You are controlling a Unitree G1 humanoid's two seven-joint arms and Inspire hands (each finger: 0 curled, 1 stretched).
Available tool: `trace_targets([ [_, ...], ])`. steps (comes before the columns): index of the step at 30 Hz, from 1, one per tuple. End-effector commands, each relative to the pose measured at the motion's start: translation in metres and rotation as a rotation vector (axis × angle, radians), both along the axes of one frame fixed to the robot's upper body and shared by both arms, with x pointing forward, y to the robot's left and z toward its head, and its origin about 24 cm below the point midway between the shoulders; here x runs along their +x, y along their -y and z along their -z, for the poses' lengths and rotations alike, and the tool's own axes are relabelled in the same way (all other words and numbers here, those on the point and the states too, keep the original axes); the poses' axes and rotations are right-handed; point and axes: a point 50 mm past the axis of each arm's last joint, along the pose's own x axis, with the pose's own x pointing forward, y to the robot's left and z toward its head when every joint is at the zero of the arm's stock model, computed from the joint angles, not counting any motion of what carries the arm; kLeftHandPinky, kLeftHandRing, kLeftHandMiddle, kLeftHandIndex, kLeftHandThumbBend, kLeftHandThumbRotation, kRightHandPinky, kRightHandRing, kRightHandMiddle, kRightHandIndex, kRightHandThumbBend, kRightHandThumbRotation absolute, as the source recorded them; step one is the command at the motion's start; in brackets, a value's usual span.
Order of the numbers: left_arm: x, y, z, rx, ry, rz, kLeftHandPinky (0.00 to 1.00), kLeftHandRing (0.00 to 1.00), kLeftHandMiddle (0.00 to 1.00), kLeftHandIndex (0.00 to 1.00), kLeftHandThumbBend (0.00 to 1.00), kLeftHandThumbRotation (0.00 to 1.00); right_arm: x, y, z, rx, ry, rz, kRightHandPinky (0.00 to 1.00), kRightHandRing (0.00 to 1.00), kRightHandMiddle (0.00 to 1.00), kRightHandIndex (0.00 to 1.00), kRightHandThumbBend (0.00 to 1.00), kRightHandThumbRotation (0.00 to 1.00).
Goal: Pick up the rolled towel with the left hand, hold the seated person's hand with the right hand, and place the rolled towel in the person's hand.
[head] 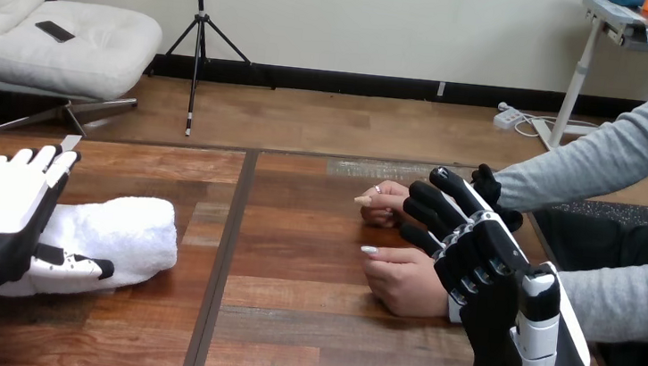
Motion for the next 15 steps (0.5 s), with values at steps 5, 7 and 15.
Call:
trace_targets([
  [5, 0.026, 0.01, -0.023, 0.04, 0.037, 0.04, 0.94, 0.98, 0.99, 0.97, 1.0, 0.65, 0.01, 0.0, -0.022, -0.005, 0.11, -0.016, 0.87, 0.9, 0.89, 0.89, 0.83, 0.95],
  [7, 0.028, 0.011, -0.024, 0.042, 0.033, 0.044, 0.94, 0.98, 0.99, 0.97, 1.0, 0.67, 0.01, 0.0, -0.021, -0.003, 0.11, -0.015, 0.87, 0.9, 0.89, 0.9, 0.83, 0.95],
  [15, 0.034, 0.014, -0.026, 0.033, 0.001, 0.049, 0.95, 0.98, 1.0, 0.98, 1.0, 0.74, 0.01, 0.0, -0.022, -0.002, 0.113, -0.011, 0.87, 0.9, 0.88, 0.89, 0.82, 0.95],
])
